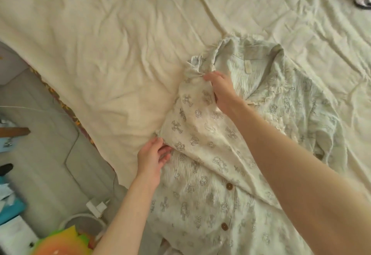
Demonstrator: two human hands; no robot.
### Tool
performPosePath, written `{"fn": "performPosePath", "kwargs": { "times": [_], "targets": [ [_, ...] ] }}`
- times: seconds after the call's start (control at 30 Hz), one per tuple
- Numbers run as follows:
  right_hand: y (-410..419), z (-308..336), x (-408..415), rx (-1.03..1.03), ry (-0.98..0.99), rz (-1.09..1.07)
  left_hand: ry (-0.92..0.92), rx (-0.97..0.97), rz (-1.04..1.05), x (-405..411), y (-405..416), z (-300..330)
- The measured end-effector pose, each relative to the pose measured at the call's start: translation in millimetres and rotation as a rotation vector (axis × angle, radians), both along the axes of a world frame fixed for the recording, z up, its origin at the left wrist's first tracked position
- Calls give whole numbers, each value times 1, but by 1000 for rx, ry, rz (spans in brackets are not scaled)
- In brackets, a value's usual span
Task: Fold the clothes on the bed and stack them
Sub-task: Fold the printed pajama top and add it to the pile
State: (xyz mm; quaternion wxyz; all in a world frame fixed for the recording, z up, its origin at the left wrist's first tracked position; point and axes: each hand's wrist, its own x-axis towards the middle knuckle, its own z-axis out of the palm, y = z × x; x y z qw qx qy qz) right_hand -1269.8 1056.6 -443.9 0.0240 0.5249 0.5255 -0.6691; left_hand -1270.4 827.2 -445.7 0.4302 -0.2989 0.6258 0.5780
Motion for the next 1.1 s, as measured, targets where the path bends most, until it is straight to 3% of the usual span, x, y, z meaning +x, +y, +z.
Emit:
{"fn": "performPosePath", "kwargs": {
  "times": [0.17, 0.33, 0.43, 0.5, 0.57, 0.63, 0.7, 0.77, 0.9, 1.0, 1.1],
  "targets": [
    [-9, -6, -14, -287, 17, -149, -3, 12, 24, -5, -3, -5],
    [-14, -13, -28, -419, 144, -245, -6, -17, -64, -14, -2, -3],
    [-14, -8, -17, -82, 90, -108, 235, -324, -255, -14, 4, 3],
    [-16, -4, -1, 202, 57, 22, 637, -565, -503, -8, 9, 9],
    [-20, 0, 28, 477, 55, 180, 1079, -579, -773, 3, 20, 18],
    [-27, 2, 71, 752, -8, 390, 1289, -471, -1042, 20, 35, 20],
    [-29, -2, 120, 879, -178, 560, 1265, -399, -1365, 36, 48, 15],
    [-25, -8, 167, 886, -390, 630, 1118, -401, -1659, 46, 55, 3],
    [-6, -10, 239, 837, -529, 608, 946, -529, -1905, 58, 65, -20],
    [5, -4, 285, 782, -587, 210, 1003, -578, -1872, 82, 76, -18],
    [14, -1, 333, 714, -821, -132, 1077, -484, -1983, 124, 84, -10]
  ]
}}
